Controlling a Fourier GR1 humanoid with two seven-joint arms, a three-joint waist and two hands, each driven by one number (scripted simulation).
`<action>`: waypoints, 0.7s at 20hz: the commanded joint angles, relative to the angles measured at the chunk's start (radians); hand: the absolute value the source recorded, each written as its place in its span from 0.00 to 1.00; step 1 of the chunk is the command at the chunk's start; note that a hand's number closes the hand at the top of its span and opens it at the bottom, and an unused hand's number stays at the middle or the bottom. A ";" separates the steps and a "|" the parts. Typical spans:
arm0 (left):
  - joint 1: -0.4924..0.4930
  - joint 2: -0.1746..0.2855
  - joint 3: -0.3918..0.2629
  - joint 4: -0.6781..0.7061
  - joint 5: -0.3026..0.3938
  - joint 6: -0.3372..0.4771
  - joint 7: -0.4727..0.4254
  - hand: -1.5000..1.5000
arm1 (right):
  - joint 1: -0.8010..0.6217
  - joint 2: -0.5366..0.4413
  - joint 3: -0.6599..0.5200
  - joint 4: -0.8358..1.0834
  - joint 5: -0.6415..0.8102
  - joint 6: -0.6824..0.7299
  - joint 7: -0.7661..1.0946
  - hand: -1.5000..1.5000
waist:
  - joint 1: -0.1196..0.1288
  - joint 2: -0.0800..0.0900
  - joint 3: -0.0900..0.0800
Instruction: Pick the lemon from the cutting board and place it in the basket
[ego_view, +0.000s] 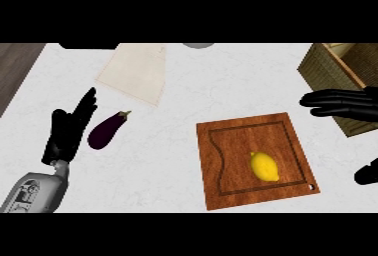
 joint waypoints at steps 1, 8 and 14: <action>-0.018 0.013 0.005 -0.012 0.007 -0.025 0.011 0.50 | -0.018 -0.087 0.080 0.040 0.130 0.142 -0.216 0.00 | 0.015 0.001 0.001; -0.043 -0.036 -0.017 0.027 -0.022 -0.002 0.018 0.50 | -0.044 -0.129 0.180 0.157 0.180 0.082 -0.333 0.00 | 0.019 0.002 0.000; -0.054 -0.024 0.024 0.098 -0.019 -0.031 -0.038 0.50 | -0.050 -0.086 0.214 0.210 0.176 0.002 -0.357 0.00 | -0.003 -0.004 -0.001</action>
